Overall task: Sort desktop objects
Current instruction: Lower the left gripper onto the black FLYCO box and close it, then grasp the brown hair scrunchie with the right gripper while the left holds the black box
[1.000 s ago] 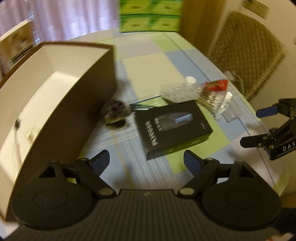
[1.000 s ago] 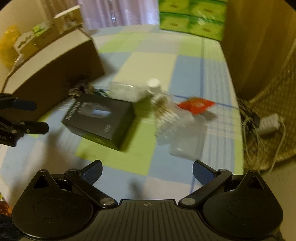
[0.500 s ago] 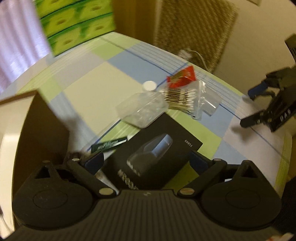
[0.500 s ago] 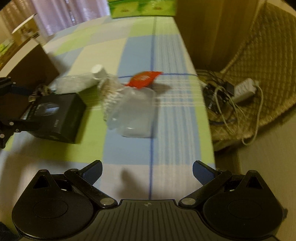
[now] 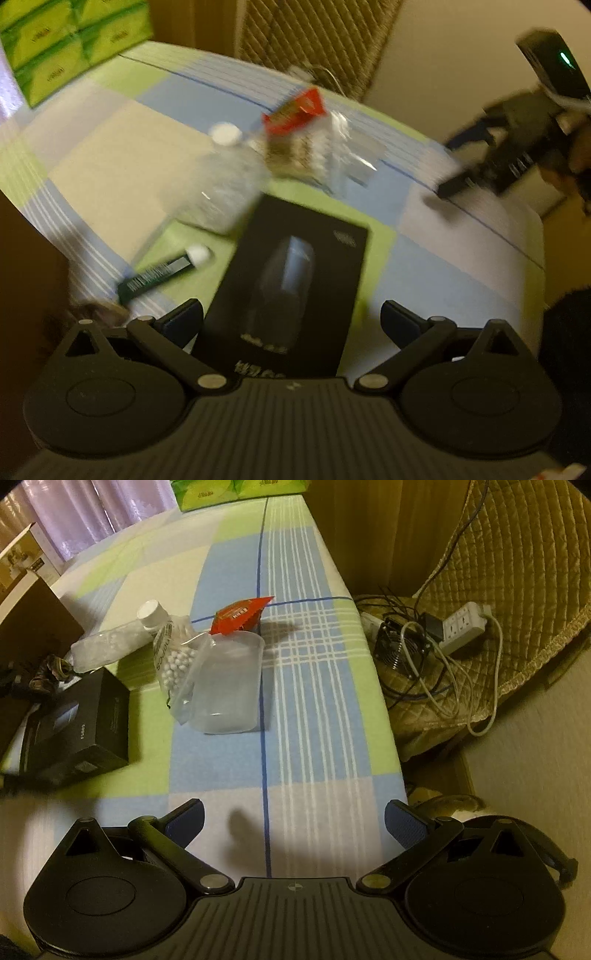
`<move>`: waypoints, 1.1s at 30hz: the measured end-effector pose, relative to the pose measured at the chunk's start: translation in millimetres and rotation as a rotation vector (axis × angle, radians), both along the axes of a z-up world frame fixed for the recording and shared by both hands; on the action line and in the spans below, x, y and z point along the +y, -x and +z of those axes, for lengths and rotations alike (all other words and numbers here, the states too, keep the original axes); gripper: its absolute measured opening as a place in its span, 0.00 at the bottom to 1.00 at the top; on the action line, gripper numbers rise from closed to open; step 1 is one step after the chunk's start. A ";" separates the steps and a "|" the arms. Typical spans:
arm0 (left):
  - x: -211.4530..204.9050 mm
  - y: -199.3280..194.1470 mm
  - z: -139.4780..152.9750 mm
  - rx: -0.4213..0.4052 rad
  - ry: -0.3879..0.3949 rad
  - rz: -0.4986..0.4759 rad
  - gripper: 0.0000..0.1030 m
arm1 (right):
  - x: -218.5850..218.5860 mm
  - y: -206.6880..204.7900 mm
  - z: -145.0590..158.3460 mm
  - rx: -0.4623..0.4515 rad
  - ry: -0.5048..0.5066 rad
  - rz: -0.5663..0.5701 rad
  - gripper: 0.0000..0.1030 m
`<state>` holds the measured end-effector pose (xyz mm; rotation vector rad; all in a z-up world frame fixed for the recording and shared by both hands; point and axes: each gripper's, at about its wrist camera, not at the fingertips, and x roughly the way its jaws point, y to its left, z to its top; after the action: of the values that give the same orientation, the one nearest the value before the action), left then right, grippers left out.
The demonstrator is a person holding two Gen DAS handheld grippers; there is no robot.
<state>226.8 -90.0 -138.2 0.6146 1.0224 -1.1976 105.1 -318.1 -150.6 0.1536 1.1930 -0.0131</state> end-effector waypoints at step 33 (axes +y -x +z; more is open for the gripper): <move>82.9 50.2 -2.0 -0.026 -0.055 0.727 0.78 | 62.1 -5.7 10.7 -0.119 -0.083 0.234 0.98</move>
<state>176.6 -7.1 -140.2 0.2523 1.1238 -0.5215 110.8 -256.0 -139.9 0.0860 1.0873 0.2479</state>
